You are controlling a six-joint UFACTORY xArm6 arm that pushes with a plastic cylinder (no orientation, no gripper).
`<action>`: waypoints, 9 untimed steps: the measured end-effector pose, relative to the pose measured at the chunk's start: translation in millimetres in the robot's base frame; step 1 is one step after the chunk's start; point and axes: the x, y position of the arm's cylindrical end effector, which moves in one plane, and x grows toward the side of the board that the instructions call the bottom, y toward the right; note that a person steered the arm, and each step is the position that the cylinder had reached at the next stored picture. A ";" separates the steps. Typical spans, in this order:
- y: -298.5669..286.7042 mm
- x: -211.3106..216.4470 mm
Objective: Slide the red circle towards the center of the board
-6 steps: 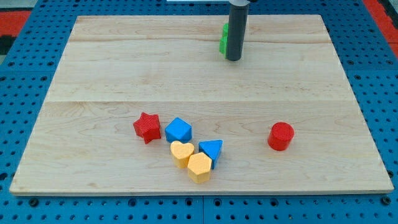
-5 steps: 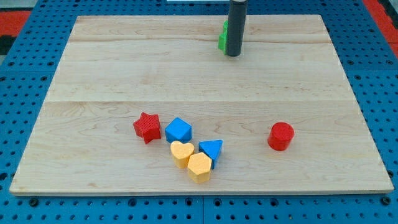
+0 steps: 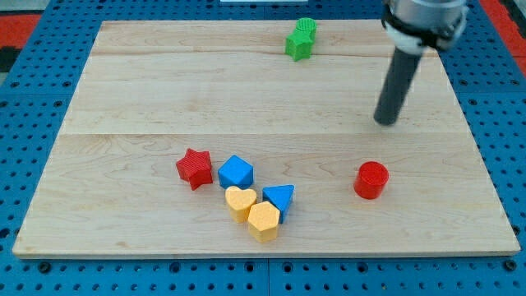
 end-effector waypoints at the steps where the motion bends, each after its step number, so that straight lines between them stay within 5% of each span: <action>1: 0.0 66.5; 2: -7.0 118.4; 6: -61.8 5.4; 9: -130.3 -3.5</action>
